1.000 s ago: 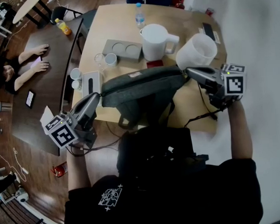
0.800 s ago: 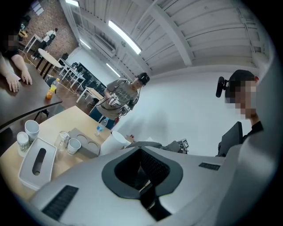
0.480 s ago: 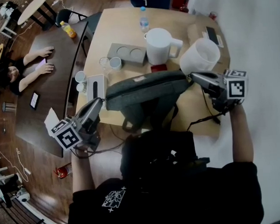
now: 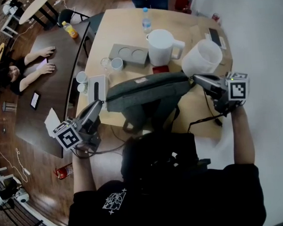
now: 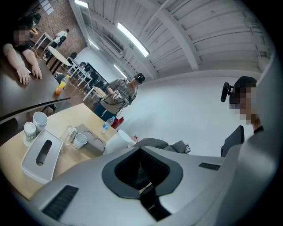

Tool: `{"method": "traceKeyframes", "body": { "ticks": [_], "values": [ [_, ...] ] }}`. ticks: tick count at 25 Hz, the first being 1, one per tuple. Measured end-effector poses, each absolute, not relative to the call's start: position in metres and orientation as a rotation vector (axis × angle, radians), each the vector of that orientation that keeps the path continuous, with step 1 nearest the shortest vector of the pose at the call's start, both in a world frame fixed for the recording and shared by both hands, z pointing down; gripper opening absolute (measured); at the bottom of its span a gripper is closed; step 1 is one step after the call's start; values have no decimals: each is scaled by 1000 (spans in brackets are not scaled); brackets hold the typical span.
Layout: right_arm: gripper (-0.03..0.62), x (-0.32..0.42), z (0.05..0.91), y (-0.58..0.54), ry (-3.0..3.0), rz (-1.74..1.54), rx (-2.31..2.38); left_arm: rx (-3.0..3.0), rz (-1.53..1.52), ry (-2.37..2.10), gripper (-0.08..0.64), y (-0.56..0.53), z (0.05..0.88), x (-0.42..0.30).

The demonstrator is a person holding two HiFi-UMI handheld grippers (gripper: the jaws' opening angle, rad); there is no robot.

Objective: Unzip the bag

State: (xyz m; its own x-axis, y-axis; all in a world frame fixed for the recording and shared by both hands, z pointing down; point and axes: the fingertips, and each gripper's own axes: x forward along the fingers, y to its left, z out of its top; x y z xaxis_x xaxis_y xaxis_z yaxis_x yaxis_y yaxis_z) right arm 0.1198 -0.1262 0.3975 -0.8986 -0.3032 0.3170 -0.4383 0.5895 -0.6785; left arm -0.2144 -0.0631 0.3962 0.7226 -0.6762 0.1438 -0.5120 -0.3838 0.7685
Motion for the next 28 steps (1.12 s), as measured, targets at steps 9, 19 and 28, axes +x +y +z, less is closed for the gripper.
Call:
{"method": "traceKeyframes", "body": {
  "ticks": [9, 19, 28],
  "values": [
    [14, 126, 407, -130, -2628, 1192, 658, 2060, -263, -918, 3, -67, 399, -217],
    [15, 129, 412, -130, -2627, 1229, 663, 2020, -259, -931, 3, -66, 413, -221],
    [15, 132, 419, -131, -2613, 1252, 685, 2004, -236, -938, 3, -68, 419, -219]
  ]
}}
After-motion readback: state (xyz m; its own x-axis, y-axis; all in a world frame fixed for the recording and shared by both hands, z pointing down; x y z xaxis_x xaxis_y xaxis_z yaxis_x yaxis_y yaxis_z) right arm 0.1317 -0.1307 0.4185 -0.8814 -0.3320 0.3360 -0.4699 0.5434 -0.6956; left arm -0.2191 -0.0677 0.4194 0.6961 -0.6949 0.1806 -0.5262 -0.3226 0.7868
